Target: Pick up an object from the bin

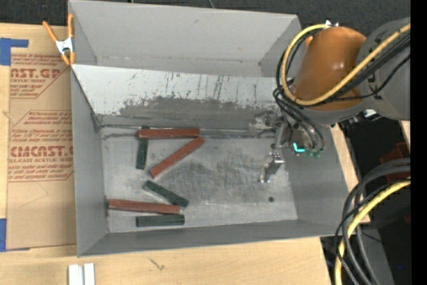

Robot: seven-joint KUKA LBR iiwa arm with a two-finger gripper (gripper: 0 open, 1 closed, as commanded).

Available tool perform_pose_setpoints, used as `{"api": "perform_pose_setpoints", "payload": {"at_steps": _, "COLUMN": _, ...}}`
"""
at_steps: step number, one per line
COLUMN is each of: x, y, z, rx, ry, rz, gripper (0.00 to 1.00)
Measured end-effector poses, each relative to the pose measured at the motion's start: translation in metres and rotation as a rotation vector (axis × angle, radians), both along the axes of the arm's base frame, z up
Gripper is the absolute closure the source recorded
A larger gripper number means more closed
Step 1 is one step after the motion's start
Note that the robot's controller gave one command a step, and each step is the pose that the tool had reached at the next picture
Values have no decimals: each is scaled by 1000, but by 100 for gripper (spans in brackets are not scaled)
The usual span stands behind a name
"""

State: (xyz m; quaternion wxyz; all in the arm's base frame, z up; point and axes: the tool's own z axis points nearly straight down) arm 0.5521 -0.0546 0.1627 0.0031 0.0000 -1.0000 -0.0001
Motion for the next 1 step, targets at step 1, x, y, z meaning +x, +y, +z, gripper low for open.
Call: {"api": "perform_pose_setpoints", "payload": {"at_steps": 1, "x": 2, "y": 0, "z": 4, "rx": -1, "ry": -8, "rz": 1, "gripper": 0}}
